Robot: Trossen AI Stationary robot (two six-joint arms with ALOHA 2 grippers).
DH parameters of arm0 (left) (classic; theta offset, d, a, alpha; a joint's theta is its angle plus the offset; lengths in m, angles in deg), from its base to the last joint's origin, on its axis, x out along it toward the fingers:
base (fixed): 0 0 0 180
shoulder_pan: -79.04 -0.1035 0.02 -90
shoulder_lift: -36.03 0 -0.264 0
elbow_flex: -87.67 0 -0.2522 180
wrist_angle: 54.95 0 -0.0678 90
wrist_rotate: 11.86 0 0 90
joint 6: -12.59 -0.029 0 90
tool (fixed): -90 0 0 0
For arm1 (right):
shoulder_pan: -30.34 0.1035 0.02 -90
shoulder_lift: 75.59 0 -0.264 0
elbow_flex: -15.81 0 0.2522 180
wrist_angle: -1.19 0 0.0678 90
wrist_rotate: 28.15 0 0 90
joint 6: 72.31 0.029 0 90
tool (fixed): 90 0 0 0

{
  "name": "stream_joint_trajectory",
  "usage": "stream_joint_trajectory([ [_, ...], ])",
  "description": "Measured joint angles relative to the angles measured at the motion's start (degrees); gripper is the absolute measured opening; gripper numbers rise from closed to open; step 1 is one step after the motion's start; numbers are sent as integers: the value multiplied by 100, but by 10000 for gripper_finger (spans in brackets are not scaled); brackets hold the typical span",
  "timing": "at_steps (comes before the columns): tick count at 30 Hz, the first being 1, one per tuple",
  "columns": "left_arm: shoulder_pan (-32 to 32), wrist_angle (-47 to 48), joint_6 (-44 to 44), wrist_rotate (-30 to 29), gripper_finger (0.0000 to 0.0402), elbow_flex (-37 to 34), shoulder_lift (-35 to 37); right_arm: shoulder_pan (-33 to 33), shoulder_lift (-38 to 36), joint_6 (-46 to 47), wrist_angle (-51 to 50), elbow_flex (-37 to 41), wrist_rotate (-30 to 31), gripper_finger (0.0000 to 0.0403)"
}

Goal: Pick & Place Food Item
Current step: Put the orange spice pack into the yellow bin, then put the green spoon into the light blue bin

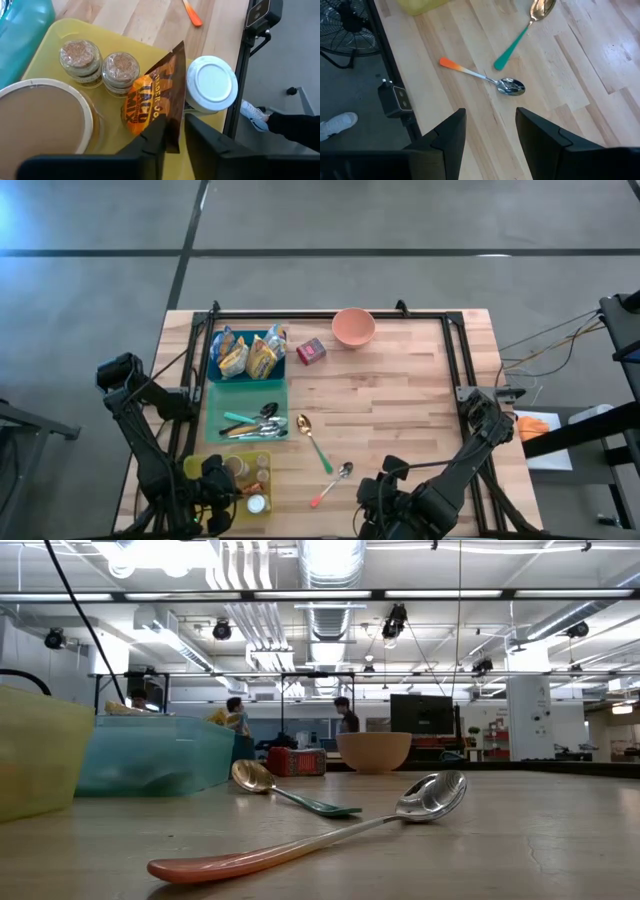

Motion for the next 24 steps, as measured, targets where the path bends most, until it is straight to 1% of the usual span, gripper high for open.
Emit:
stream_joint_trajectory([
  [5,0,0,2,0,119,0,0,0,0,13,31,0,-11,170],
  [18,-2,-2,2,-2,208,0,11,0,-2,56,91,0,-18,170],
  [24,-25,129,-70,-2,245,0,203,0,-2,58,130,0,-48,170],
])
